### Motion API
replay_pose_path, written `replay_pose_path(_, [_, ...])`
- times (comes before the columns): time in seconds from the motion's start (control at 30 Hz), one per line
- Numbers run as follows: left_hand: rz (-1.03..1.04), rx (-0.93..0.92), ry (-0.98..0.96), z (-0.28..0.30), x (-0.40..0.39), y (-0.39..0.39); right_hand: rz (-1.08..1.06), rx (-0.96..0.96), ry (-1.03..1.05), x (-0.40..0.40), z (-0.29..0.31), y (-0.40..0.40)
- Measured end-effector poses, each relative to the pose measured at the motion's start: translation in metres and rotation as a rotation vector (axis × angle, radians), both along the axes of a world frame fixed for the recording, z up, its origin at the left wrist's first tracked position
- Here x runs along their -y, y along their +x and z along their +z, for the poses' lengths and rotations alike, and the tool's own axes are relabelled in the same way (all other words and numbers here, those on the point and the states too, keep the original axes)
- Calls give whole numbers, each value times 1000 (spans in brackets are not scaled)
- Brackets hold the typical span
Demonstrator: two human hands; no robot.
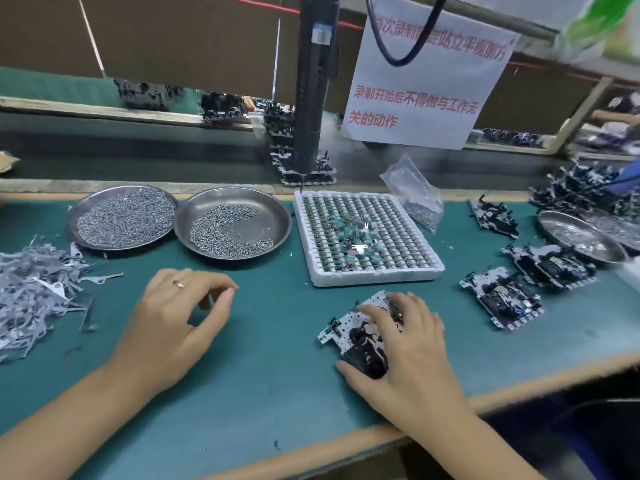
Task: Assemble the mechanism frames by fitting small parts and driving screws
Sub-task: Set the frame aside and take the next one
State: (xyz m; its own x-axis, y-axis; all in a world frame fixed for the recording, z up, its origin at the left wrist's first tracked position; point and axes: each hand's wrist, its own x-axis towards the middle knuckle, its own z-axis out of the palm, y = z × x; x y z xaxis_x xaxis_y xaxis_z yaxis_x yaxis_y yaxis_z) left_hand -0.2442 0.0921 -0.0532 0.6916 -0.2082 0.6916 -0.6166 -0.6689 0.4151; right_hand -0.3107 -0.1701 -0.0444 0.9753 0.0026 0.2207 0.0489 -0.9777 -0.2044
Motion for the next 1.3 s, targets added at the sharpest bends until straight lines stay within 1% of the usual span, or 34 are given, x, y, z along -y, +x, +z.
replay_pose_path(0.07, [-61, 36, 47, 0, 3, 0, -87, -122, 87, 7, 3, 6])
replay_pose_path(0.1, [-93, 48, 76, 0, 4, -1, -99, -158, 132, 11, 3, 9])
replay_pose_path(0.2, [-166, 79, 170, -1, 10, -3, -76, -155, 219, 22, 9, 13])
replay_pose_path(0.27, [-189, 86, 192, -2, 12, -4, -88, -129, 272, 30, 14, 10])
replay_pose_path(0.33, [-192, 76, 191, -3, 11, -4, -113, -4, 294, 44, 21, 8])
replay_pose_path(0.43, [-171, 42, 182, -3, 9, -3, -233, 280, 263, 83, 36, 18])
replay_pose_path(0.47, [-167, 31, 178, -3, 8, -3, -297, 324, 241, 100, 42, 24])
replay_pose_path(0.5, [-168, 22, 178, -3, 8, -3, -361, 328, 208, 117, 47, 32])
replay_pose_path(0.57, [-175, 11, 187, -2, 9, -3, -458, 232, 181, 147, 51, 47])
replay_pose_path(0.63, [-180, 3, 196, -2, 10, -3, -477, 80, 222, 166, 45, 57])
replay_pose_path(0.7, [-175, -1, 194, -2, 9, -3, -486, -58, 202, 172, 34, 64])
replay_pose_path(0.77, [-163, -2, 189, -2, 9, -3, -528, -62, 99, 169, 24, 68])
replay_pose_path(0.83, [-155, -4, 187, -2, 10, -2, -548, 28, -10, 154, 19, 70])
replay_pose_path(0.87, [-151, -6, 188, -3, 10, -2, -516, 89, -50, 143, 17, 71])
replay_pose_path(0.93, [-142, -12, 186, -4, 9, -1, -333, 221, -51, 113, 13, 71])
replay_pose_path(1.03, [-115, -8, 165, -5, 7, 0, 32, 329, 157, 50, 9, 69])
replay_pose_path(1.1, [-73, -6, 151, -4, 5, 0, 251, 412, 210, 10, 7, 70])
replay_pose_path(1.17, [-8, -18, 140, -3, 3, 3, 442, 486, 221, -24, 6, 77])
replay_pose_path(1.23, [65, -35, 130, -1, 0, 5, 573, 522, 230, -54, 6, 90])
replay_pose_path(1.3, [141, -70, 127, 2, -4, 7, 653, 521, 249, -80, 7, 103])
